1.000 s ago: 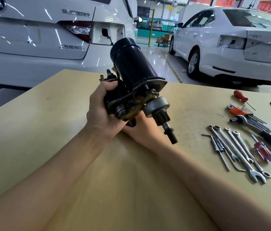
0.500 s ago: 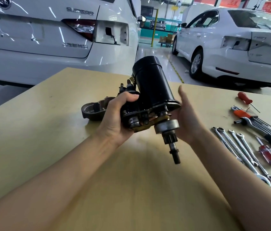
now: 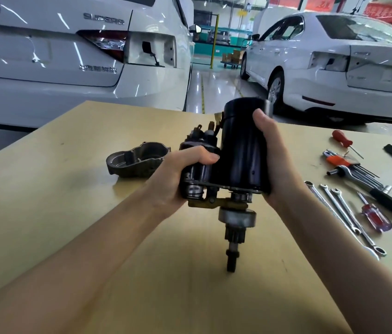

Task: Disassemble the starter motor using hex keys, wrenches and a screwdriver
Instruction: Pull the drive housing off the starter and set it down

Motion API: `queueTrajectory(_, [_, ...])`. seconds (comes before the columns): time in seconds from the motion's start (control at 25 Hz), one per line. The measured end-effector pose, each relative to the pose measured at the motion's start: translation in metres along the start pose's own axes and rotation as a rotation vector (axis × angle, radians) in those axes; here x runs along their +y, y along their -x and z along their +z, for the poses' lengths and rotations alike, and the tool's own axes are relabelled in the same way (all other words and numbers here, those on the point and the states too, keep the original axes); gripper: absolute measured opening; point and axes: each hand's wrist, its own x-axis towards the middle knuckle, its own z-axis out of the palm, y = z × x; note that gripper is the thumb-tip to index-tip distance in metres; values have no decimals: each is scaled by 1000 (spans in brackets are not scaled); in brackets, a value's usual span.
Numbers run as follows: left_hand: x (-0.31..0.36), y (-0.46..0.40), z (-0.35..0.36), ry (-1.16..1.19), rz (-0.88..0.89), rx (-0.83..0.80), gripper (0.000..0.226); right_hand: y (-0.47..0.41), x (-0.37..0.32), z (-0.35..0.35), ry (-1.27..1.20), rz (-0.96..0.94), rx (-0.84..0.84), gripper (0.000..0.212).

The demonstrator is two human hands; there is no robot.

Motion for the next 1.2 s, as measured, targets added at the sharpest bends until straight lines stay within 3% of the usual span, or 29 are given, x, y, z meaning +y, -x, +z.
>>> queueTrajectory(0.12, [9, 5, 4, -144, 290, -48, 19, 4, -23, -1, 82, -360, -11, 74])
queueTrajectory(0.2, [10, 7, 8, -260, 451, -51, 31, 11, -28, -9, 168, -598, -62, 55])
queueTrajectory(0.28, [8, 6, 8, -392, 535, -55, 37, 20, -30, -10, 179, -673, -111, 36])
queueTrajectory(0.64, [-17, -10, -22, -673, 556, 72, 49, 20, -5, -20, 542, -741, -74, 61])
queueTrajectory(0.84, [-36, -13, -36, -755, 454, 83, 56, 26, 20, -17, 759, -774, -28, 75])
queueTrajectory(1.2, [-35, -11, -56, -1120, 400, 32, 84, 21, 43, -17, 782, -777, -39, 81])
